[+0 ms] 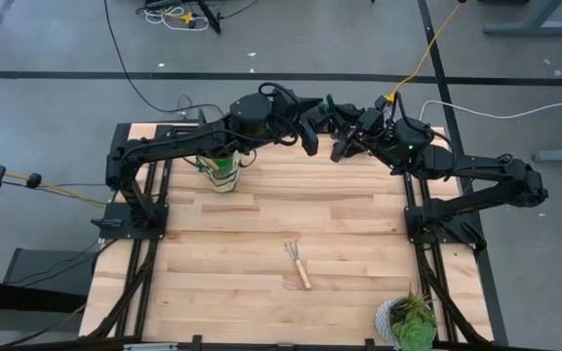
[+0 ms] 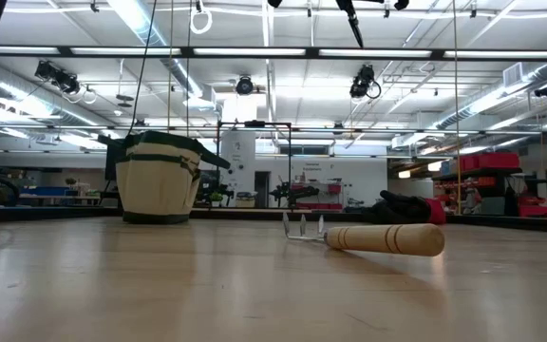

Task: Pick & Place Garden tools in Gardening bag
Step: Put the dark green shears into the gardening bag

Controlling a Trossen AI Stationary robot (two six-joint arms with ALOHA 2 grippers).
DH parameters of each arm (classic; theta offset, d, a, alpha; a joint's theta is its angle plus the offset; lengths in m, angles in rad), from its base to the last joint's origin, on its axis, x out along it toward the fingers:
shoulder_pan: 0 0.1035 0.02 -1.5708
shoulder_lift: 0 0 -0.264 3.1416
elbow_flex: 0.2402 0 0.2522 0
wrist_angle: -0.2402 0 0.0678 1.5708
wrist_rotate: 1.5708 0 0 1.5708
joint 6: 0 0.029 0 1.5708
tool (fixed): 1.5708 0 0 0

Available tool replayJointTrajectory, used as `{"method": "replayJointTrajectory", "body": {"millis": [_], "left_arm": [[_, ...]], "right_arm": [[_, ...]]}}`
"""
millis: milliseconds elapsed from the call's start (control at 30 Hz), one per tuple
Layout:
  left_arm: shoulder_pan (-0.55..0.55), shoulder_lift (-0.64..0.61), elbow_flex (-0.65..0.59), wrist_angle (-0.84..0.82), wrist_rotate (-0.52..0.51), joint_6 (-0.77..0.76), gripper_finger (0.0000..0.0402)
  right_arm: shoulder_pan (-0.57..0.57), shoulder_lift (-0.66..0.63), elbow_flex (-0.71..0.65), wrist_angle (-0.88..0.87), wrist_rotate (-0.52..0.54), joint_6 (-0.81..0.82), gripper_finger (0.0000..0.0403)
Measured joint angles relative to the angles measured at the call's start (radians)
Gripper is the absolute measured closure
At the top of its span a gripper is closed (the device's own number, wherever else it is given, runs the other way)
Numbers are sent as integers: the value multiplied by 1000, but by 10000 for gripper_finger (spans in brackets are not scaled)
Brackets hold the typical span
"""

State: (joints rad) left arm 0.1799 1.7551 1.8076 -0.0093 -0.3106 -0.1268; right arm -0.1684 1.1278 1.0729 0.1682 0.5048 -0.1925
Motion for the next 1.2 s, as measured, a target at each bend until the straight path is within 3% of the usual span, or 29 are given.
{"method": "replayJointTrajectory", "body": {"millis": [300, 1200], "left_arm": [[-1, 1, 0, -1, 0, 2, 168], [-2, 1, 0, -3, 4, 11, 273]], "right_arm": [[0, -1, 0, 2, -5, 0, 357], [0, -1, 0, -9, -4, 0, 357]]}}
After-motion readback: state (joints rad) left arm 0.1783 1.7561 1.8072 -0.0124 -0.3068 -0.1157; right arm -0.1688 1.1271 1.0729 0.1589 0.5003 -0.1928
